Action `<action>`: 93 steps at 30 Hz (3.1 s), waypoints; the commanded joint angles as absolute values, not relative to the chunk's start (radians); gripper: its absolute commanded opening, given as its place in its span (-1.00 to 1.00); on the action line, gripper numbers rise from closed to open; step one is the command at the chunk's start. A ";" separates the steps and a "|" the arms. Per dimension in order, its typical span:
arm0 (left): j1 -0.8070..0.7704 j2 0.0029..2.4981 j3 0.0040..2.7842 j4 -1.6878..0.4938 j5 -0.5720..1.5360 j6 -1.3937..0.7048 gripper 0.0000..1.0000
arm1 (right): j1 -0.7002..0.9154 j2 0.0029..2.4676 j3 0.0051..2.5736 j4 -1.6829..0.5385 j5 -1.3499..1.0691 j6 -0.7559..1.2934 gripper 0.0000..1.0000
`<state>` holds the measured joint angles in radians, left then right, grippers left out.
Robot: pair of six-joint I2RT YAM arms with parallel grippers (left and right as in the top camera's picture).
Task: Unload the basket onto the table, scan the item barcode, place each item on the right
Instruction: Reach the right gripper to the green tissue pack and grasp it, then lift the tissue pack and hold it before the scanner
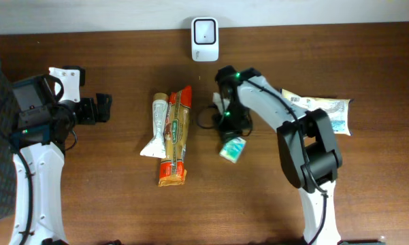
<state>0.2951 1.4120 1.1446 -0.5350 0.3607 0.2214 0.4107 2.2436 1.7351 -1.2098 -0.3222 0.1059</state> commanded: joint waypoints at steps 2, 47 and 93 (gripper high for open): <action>0.296 1.410 1.150 -0.537 0.374 0.237 0.98 | 0.327 2.215 1.842 -1.262 -0.224 0.058 -0.92; 0.296 1.410 1.150 -0.536 0.374 0.237 0.98 | 0.287 2.069 1.605 -0.945 -0.438 0.272 0.50; 0.296 1.410 1.150 -0.536 0.374 0.237 0.98 | 0.086 1.726 1.550 -0.724 -1.463 0.053 -0.92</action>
<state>0.2951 1.4120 1.1446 -0.5350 0.3607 0.2214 0.0948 1.7531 1.5341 -0.7280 -1.4208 0.0662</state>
